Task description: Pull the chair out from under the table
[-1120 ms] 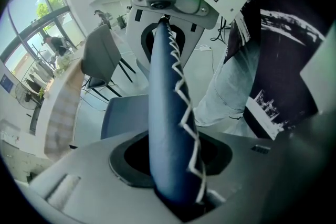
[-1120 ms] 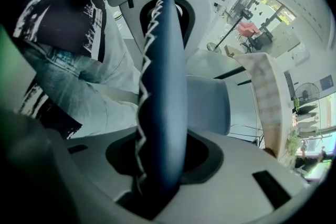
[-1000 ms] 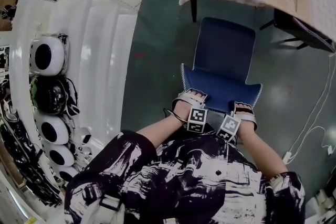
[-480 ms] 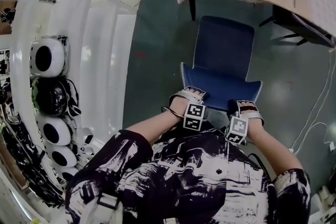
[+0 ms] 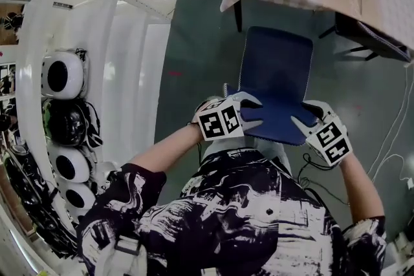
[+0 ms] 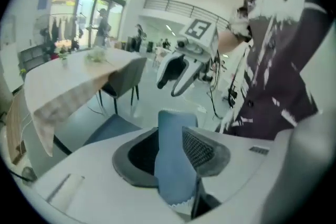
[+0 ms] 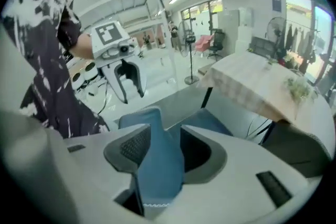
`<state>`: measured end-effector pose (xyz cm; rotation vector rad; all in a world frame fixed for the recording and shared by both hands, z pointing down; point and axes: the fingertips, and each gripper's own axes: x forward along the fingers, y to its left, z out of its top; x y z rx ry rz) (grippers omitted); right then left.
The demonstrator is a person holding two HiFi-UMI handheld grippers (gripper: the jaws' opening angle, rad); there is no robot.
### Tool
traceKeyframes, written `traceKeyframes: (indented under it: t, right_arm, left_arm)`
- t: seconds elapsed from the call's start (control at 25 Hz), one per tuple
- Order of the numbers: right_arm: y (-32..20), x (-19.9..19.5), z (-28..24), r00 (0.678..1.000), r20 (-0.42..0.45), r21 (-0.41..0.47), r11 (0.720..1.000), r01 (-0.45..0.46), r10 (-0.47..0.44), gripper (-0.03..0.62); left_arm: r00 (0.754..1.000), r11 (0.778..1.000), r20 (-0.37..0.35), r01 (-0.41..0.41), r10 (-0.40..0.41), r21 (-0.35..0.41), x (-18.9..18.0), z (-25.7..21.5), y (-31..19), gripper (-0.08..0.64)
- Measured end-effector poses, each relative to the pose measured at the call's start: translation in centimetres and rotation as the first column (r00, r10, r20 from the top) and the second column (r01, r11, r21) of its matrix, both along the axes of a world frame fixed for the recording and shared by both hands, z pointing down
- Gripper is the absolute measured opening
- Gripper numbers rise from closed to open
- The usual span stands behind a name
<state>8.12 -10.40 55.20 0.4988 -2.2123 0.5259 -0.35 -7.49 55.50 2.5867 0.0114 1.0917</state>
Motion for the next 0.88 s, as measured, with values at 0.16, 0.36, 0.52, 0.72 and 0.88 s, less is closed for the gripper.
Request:
traceKeyframes:
  t: [0.16,0.36,0.52,0.72,0.88]
  right_arm:
    - [-7.8,0.0,-6.2,0.978,0.145,0.191,0.965,-0.178,0.151,0.137]
    - [-15.2,0.4,-13.6,0.918,0.311,0.350,0.869,-0.350,0.245,0.109]
    - [-18.3,0.4,-18.3,0.867,0.425,0.408,0.800,-0.440,0.260,0.097]
    - [-20.4,0.8,-22.5,0.805,0.522,0.437,0.722,-0.536,0.281,0.077]
    - [-21.7,1.4,-23.9,0.787,0.537,0.459,0.677,-0.575,0.304,0.045]
  left_arm:
    - [0.959,0.979,-0.209,0.203,-0.194,0.024,2.2,-6.4,-6.8,0.094]
    - [0.882,0.921,-0.362,0.368,-0.302,0.130,2.8,-12.5,-15.0,0.076]
    - [0.821,0.873,-0.468,0.452,-0.327,0.181,2.9,-17.3,-19.2,0.052]
    - [0.774,0.842,-0.555,0.491,-0.304,0.223,3.7,-22.0,-21.6,0.033]
    - [0.757,0.834,-0.590,0.496,-0.280,0.240,4.8,-23.8,-22.4,0.016]
